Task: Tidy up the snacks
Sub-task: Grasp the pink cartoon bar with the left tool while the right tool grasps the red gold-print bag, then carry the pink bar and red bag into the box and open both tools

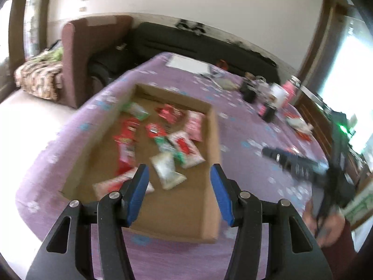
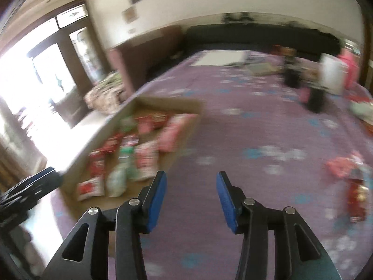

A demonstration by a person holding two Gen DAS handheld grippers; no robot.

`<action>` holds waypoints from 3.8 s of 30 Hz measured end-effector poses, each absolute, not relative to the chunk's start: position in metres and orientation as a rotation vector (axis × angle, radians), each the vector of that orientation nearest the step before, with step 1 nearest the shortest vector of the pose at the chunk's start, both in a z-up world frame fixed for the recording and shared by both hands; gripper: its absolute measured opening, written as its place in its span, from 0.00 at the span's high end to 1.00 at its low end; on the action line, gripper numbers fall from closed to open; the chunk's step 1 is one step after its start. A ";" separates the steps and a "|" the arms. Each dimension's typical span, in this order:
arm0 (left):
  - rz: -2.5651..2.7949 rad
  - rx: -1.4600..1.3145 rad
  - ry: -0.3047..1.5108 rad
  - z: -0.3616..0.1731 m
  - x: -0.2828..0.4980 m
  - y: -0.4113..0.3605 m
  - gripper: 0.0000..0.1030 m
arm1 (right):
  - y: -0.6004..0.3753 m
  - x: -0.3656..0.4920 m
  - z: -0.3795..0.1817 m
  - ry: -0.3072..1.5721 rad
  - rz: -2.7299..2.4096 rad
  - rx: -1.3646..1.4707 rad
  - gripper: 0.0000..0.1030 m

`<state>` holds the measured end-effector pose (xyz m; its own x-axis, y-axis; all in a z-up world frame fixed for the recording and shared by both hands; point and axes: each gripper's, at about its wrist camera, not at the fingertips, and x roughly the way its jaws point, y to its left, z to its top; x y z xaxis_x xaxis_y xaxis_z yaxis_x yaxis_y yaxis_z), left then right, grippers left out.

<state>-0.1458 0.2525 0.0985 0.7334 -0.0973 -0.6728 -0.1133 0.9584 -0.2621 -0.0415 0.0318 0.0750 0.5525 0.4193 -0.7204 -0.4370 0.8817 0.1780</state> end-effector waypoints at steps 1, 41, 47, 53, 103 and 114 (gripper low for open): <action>-0.022 -0.292 0.758 0.098 -0.145 0.244 0.48 | 0.010 -0.033 0.075 0.846 0.454 -0.007 0.55; -0.282 -0.183 0.947 0.065 -0.136 0.132 0.36 | -0.182 0.007 0.077 0.871 0.160 0.217 0.43; -0.279 -0.123 0.991 0.059 -0.131 0.108 0.36 | -0.204 0.005 0.046 0.943 0.090 0.218 0.43; -0.237 -0.048 0.997 0.060 -0.122 0.094 0.36 | -0.182 0.009 0.023 0.931 0.077 0.143 0.43; -0.122 0.030 0.881 0.069 -0.099 0.081 0.77 | -0.168 -0.015 0.033 0.774 0.056 0.027 0.73; -0.035 -0.052 0.855 0.078 -0.119 0.138 0.77 | -0.160 -0.020 0.038 0.792 0.048 0.010 0.73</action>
